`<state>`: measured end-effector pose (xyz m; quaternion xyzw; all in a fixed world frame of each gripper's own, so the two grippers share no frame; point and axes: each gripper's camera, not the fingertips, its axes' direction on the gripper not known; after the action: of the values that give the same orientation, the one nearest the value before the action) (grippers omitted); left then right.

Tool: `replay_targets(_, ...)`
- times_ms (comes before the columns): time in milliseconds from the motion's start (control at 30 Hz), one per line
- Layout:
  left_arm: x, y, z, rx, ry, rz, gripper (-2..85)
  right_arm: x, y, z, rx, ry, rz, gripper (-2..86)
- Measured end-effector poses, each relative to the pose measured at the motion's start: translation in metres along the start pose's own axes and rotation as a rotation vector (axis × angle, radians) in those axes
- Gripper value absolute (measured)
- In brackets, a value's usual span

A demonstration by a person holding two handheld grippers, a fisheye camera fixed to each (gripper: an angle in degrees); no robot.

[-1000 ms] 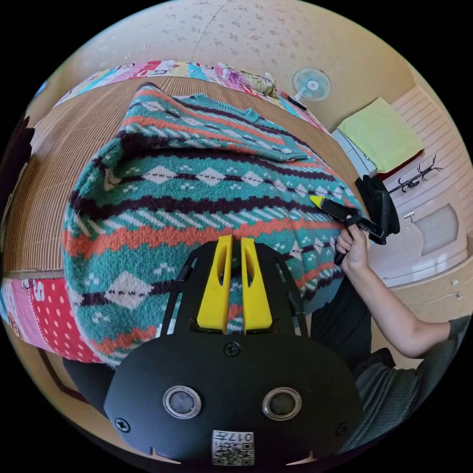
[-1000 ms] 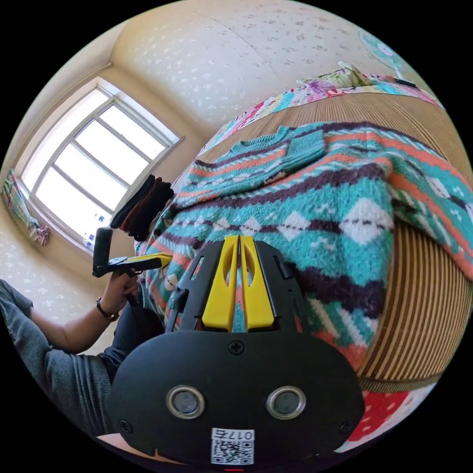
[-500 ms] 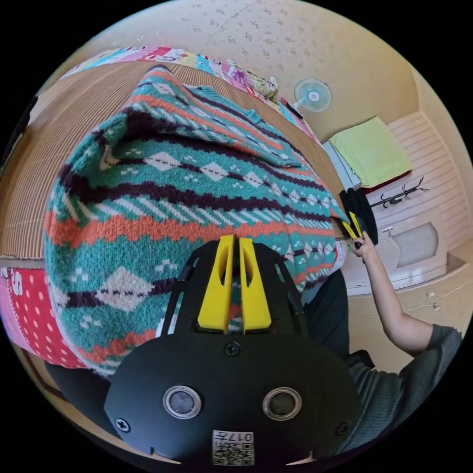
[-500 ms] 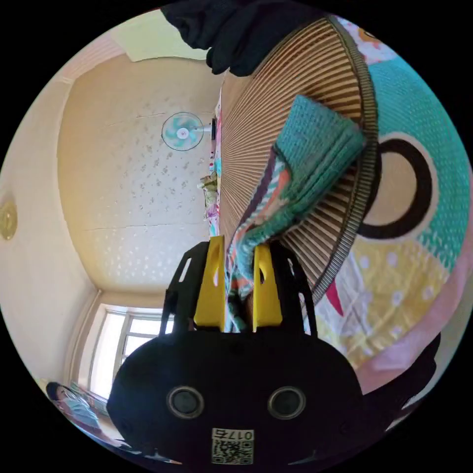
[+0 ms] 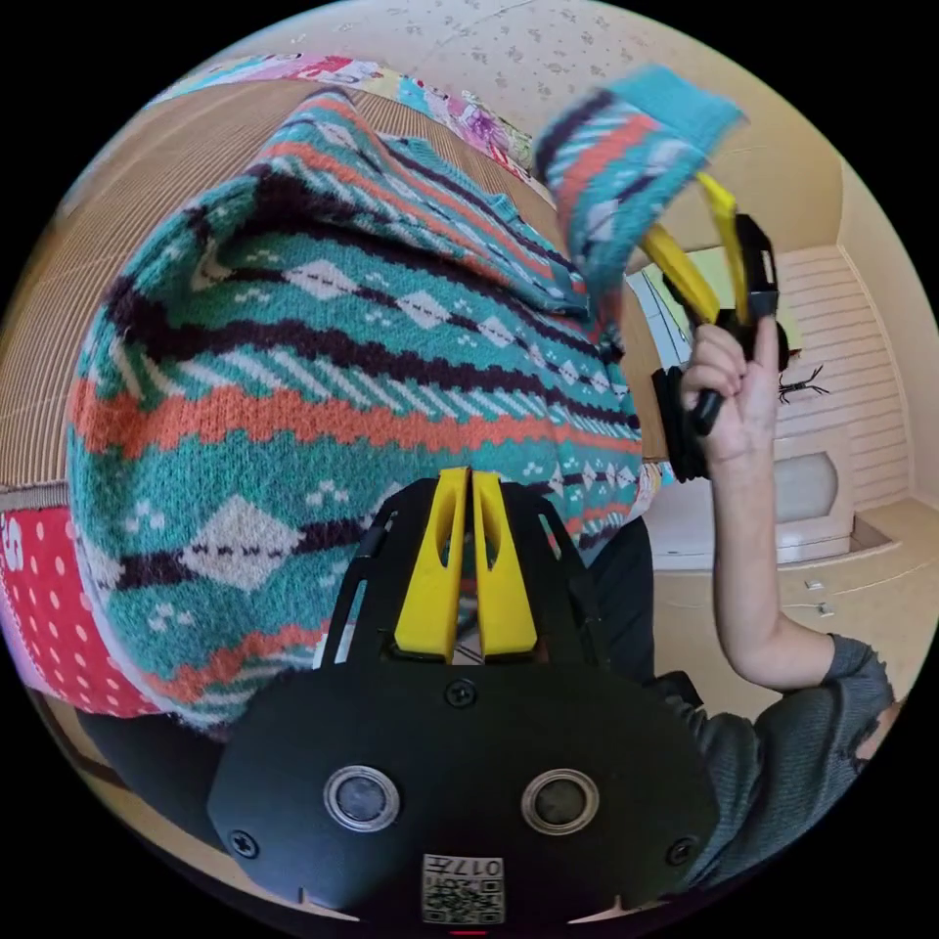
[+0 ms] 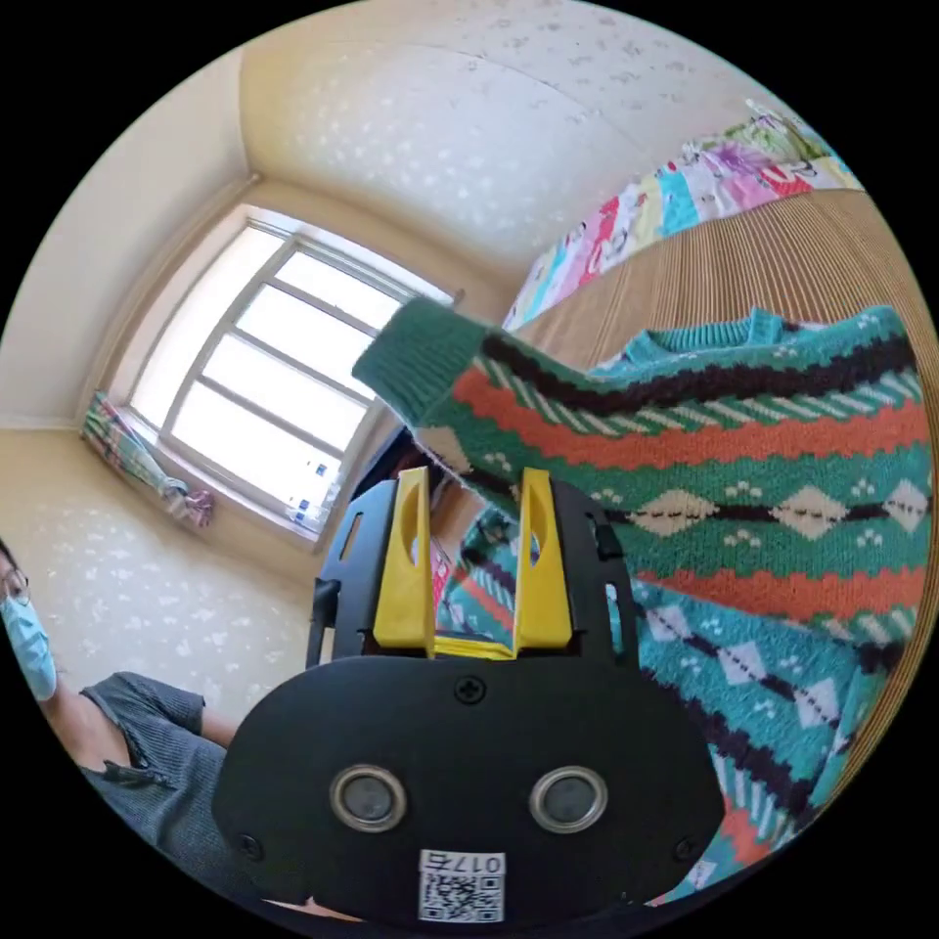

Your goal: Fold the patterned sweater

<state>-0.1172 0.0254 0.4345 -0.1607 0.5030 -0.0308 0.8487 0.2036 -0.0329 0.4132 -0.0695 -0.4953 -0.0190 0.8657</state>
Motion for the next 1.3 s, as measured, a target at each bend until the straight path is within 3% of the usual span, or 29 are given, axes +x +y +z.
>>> replay_targets(133,0.003,0.021,-0.021,-0.044,0.018,0.081,0.3,-0.003,0.062,0.005,-0.001,0.103,-0.006,3.3)
replay_targets(233,0.016,0.046,-0.05,0.047,-0.036,0.183,4.2,-0.013,0.118,-0.019,0.032,0.336,0.009,1.8)
replay_targets(433,0.019,0.038,-0.072,0.214,-0.408,0.029,0.3,-0.015,0.177,-0.024,-0.081,0.853,0.052,0.6)
replay_targets(500,0.012,0.0,-0.045,0.092,-0.468,-0.016,-0.6,-0.013,0.169,-0.009,-0.154,0.848,-0.003,0.5)
replay_targets(600,0.019,-0.035,-0.041,0.125,-0.486,0.012,-0.9,-0.004,0.139,0.009,-0.294,0.859,0.106,0.3)
replay_targets(867,0.016,-0.107,-0.058,0.101,-0.473,0.011,-1.0,0.018,0.071,0.014,-0.109,0.92,0.069,0.6)
replay_targets(967,0.031,-0.073,-0.093,0.169,-0.425,0.07,-0.8,0.016,0.055,-0.003,-0.209,0.806,0.192,0.9)
replay_targets(1100,0.037,0.033,-0.155,0.411,-0.275,0.15,0.8,-0.017,0.107,-0.052,-0.022,0.734,0.142,2.5)
replay_targets(1133,0.032,0.047,-0.161,0.438,-0.27,0.119,1.5,-0.019,0.118,-0.059,0.0,0.753,0.163,2.9)
replay_targets(1200,0.003,0.092,-0.175,0.501,-0.262,-0.047,8.5,-0.024,0.162,-0.084,0.099,0.791,0.218,12.1)
replay_targets(1300,-0.034,0.118,-0.162,0.422,-0.243,-0.168,14.9,-0.015,0.206,-0.101,0.139,0.731,0.276,17.4)
